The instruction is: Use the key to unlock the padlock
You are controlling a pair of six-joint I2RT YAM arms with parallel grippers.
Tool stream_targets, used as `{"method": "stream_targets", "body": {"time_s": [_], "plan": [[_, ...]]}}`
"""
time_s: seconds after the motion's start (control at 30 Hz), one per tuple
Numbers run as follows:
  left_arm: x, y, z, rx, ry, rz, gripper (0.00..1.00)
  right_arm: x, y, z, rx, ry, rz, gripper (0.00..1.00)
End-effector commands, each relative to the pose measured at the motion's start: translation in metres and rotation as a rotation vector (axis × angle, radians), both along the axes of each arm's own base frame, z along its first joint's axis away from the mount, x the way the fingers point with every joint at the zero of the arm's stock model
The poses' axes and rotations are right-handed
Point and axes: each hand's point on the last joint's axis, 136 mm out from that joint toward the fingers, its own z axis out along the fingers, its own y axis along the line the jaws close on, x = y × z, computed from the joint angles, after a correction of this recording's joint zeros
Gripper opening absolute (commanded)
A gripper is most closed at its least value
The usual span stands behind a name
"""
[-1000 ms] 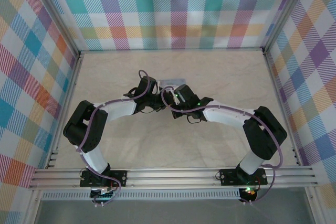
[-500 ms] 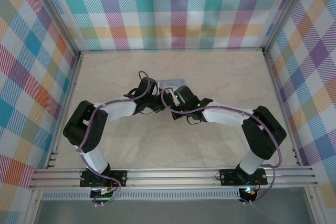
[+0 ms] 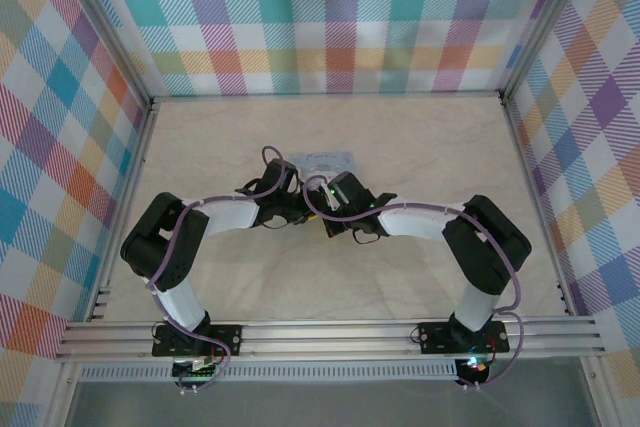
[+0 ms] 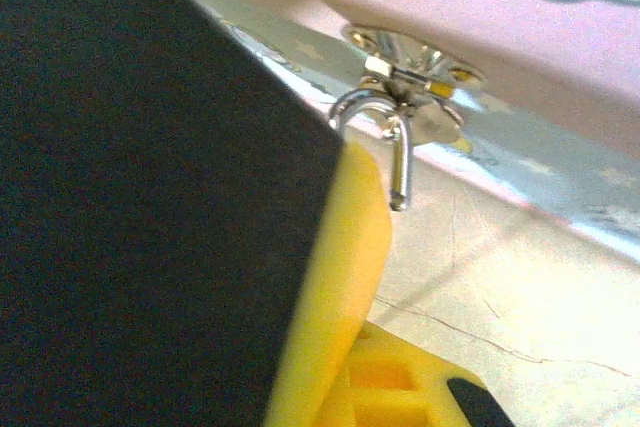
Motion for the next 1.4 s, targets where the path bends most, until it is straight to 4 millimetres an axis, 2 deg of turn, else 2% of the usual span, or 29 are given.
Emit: {"method": "stream_targets", "body": {"time_s": [0.0,0.27,0.5,0.77,0.97,1.07,1.23,1.37], "plan": [[0.001,0.003,0.0,0.019,-0.032,0.003,0.36,0.001,-0.002,-0.009,0.001,0.014,-0.016,0.0],[-0.005,0.024,0.001,0.091,-0.059,0.045,0.39,-0.003,-0.005,-0.015,-0.015,0.022,-0.003,0.0],[-0.001,0.046,0.019,0.125,-0.125,0.102,0.43,-0.005,-0.004,-0.011,-0.026,0.006,0.043,0.01],[0.013,0.074,0.044,0.166,-0.207,0.188,0.49,-0.01,-0.005,-0.009,-0.052,0.01,0.1,0.02],[0.03,0.088,0.048,0.208,-0.232,0.248,0.53,-0.007,-0.006,-0.003,-0.073,-0.013,0.119,0.03],[0.041,0.09,0.047,0.229,-0.24,0.264,0.52,-0.007,-0.003,0.0,-0.067,-0.017,0.129,0.03],[0.057,0.081,0.04,0.203,-0.236,0.277,0.51,-0.006,0.0,0.0,-0.066,-0.013,0.137,0.04],[0.07,0.077,0.029,0.223,-0.221,0.278,0.48,-0.004,0.003,0.0,-0.069,-0.022,0.157,0.04]]}}
